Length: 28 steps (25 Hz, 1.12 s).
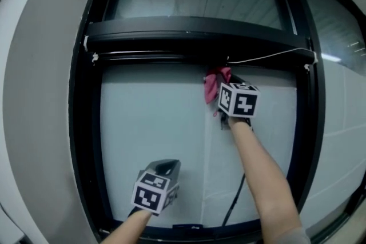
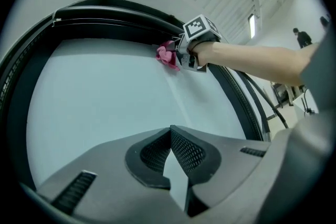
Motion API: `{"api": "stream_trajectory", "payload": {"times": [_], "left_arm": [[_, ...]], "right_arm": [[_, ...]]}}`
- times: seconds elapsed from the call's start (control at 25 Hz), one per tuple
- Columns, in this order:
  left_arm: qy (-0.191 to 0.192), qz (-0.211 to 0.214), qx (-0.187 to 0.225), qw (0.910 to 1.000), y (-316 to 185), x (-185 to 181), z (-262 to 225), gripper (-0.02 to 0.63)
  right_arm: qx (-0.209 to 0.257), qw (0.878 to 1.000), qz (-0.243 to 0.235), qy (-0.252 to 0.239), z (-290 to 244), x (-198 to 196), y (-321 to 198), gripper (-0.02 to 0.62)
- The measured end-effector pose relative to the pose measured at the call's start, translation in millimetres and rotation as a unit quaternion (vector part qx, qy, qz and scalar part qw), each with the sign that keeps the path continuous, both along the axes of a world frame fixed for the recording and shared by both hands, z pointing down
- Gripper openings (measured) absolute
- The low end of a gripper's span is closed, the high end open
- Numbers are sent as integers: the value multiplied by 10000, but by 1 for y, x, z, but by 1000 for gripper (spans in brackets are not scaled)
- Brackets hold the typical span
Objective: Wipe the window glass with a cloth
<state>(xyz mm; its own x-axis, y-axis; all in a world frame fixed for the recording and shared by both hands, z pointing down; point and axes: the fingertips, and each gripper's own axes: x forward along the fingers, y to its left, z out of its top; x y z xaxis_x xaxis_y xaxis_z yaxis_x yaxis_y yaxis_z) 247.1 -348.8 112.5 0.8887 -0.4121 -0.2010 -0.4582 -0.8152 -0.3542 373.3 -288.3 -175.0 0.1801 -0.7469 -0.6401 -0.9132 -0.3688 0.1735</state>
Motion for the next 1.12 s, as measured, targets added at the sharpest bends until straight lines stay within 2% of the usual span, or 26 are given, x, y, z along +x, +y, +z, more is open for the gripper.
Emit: {"api": "stream_trajectory", "payload": {"times": [0.4, 0.52, 0.68, 0.92, 1.0, 1.12], "left_arm": [[-153, 397, 137, 9990, 39, 55, -2, 6], [-224, 515, 169, 9983, 52, 73, 2, 8], [-345, 677, 187, 9969, 67, 97, 10, 8], [-571, 868, 218, 9944, 86, 124, 25, 8], [-642, 947, 218, 9932, 89, 131, 30, 8], [-653, 954, 233, 9930, 87, 134, 30, 6]], "right_arm": [[231, 9947, 543, -845, 25, 120, 77, 57], [383, 9891, 760, -1203, 40, 160, 104, 58], [552, 9769, 1334, -1573, 67, 217, 140, 58], [639, 9588, 1598, -2260, 110, 263, 165, 58], [717, 9520, 1547, -2543, 122, 274, 169, 57], [756, 9472, 1605, -2669, 125, 281, 170, 57]]}}
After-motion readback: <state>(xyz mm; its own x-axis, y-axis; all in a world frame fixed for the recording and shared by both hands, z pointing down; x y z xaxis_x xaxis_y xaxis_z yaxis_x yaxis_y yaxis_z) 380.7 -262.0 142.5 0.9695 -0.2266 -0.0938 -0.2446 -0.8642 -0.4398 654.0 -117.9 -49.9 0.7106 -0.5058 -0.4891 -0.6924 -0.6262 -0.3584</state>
